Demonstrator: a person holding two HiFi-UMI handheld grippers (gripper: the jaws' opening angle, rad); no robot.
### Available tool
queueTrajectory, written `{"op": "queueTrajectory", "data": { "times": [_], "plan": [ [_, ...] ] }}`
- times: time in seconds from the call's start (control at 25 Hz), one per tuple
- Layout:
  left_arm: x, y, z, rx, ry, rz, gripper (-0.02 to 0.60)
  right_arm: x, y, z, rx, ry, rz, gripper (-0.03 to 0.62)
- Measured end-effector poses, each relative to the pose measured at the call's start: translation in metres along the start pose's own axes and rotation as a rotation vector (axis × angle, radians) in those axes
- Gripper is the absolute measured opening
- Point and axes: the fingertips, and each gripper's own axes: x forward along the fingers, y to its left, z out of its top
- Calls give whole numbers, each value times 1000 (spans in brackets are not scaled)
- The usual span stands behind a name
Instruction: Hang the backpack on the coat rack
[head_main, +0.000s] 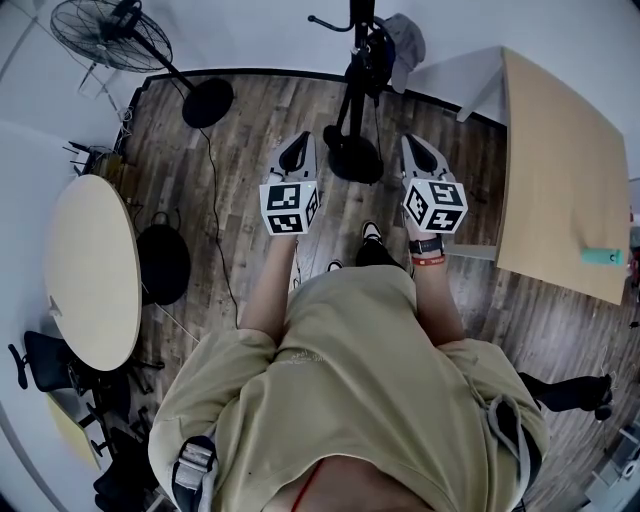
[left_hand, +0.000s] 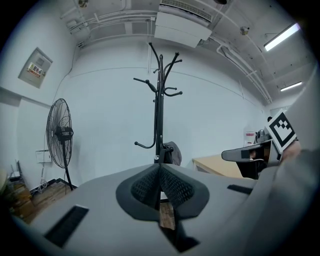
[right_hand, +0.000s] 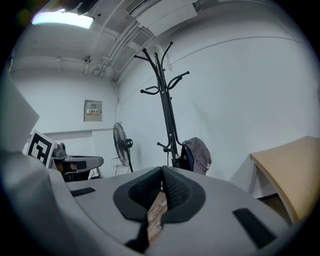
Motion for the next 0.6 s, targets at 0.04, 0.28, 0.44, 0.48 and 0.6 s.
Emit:
{"op": "queueTrajectory", "data": {
  "times": [0.04,0.28,0.44,0.48,0.6],
  "plan": [
    [-2,-1,-1,0,0,-1,26,-2,1,-1,1,2,-1,17],
    [-1,-12,-6,-10,9,-24,26,-7,-2,-2,11,5,-7,15],
    [5,-21,-8,-4,15,-43,25,-9,-8,-2,21,3,-13,15],
    [7,-22,-8,-4,16,-44,26,-9,-9,-3,22,3,-15,16],
    [13,-26,-9,-2,19,-49,26,-9,-12,-2,22,2,-16,15]
  ]
}}
